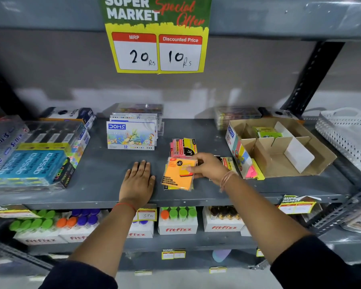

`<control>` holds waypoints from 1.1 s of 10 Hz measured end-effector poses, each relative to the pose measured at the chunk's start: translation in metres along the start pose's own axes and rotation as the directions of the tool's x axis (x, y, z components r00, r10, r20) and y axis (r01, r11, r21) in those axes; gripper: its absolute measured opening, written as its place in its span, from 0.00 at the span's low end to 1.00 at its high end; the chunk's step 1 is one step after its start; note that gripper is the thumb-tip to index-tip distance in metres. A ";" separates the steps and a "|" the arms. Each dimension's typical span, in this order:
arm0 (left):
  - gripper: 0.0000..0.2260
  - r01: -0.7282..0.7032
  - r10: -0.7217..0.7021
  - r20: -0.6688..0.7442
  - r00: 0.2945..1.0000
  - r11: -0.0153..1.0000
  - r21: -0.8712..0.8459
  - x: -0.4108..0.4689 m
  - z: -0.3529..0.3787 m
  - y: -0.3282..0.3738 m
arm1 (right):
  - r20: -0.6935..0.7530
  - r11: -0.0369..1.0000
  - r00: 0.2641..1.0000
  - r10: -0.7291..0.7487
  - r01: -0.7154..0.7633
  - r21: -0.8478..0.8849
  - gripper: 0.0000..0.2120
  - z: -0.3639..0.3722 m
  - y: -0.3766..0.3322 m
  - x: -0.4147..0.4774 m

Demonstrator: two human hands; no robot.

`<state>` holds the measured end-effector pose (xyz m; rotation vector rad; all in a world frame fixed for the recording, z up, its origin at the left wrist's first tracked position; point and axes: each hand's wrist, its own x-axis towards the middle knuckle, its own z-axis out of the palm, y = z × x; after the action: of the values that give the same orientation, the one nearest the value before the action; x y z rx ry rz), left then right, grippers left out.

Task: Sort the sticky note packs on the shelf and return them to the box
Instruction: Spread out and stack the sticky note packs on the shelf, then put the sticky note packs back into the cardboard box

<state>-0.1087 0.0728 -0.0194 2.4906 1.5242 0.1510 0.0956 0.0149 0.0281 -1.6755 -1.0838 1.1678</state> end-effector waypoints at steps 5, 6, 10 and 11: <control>0.23 0.001 -0.001 0.007 1.000 1.000 -0.004 -0.001 0.000 0.000 | -0.175 0.825 0.938 -0.300 0.163 -0.541 0.19 -0.002 -0.005 -0.005; 0.24 0.001 -0.001 0.007 1.000 1.000 0.004 0.000 -0.001 0.000 | -0.085 0.710 0.954 -0.287 0.153 -0.687 0.23 -0.034 -0.012 -0.003; 0.23 0.004 -0.004 0.008 1.000 1.000 -0.001 -0.002 -0.003 0.002 | 0.280 0.590 0.948 -0.154 0.315 -0.743 0.33 0.001 -0.003 -0.014; 0.23 0.005 -0.005 0.004 1.000 1.000 -0.021 -0.002 -0.003 0.002 | 0.253 0.588 0.956 -0.151 0.293 -0.754 0.28 0.003 -0.003 -0.009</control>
<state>-0.1085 0.0700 -0.0157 2.4693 1.5191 0.1604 0.0907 0.0079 0.0327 -1.9999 -2.0739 0.6730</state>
